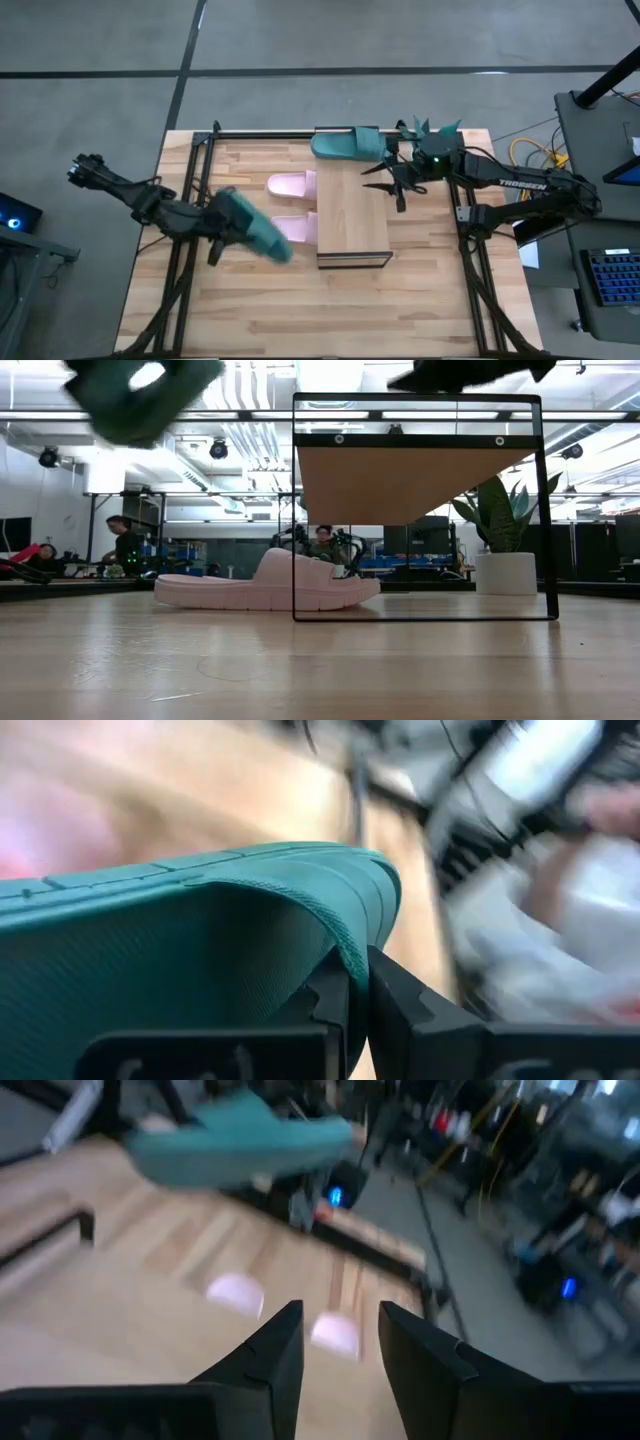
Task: Pick and place slides into the shelf
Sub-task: Put the green slide on the shelf
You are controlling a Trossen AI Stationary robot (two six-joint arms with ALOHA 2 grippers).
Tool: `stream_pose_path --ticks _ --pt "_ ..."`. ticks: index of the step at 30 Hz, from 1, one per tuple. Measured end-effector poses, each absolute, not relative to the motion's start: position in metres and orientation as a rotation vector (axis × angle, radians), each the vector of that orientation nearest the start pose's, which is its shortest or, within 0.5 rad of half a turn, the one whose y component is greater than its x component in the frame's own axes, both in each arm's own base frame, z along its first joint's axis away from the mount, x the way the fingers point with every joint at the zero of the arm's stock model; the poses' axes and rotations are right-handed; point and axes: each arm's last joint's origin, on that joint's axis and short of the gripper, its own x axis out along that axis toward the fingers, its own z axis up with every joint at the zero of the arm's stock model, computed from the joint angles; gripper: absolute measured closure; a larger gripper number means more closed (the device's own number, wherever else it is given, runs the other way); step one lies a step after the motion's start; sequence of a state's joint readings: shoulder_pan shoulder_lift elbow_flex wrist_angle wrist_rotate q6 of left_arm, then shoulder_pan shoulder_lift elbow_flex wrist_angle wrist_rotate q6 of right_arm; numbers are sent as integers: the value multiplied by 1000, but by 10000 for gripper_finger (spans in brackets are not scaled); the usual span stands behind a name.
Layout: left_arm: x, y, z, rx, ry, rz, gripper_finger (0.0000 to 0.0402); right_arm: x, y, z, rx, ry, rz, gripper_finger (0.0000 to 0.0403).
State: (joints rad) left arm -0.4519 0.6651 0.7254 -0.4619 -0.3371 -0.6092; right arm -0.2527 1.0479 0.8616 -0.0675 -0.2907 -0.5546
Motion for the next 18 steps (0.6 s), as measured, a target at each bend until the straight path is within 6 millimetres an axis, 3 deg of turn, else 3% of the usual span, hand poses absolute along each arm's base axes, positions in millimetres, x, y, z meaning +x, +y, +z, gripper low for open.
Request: stream_pose_path --ticks 5,11,18 --pt "139 -47 329 -221 129 280 401 227 -38 338 -434 86 104 284" --pt "161 -56 343 -75 -40 290 401 226 -36 343 -422 39 97 285" --pt "184 -60 341 -85 -92 400 401 229 -10 342 -797 -15 223 231"
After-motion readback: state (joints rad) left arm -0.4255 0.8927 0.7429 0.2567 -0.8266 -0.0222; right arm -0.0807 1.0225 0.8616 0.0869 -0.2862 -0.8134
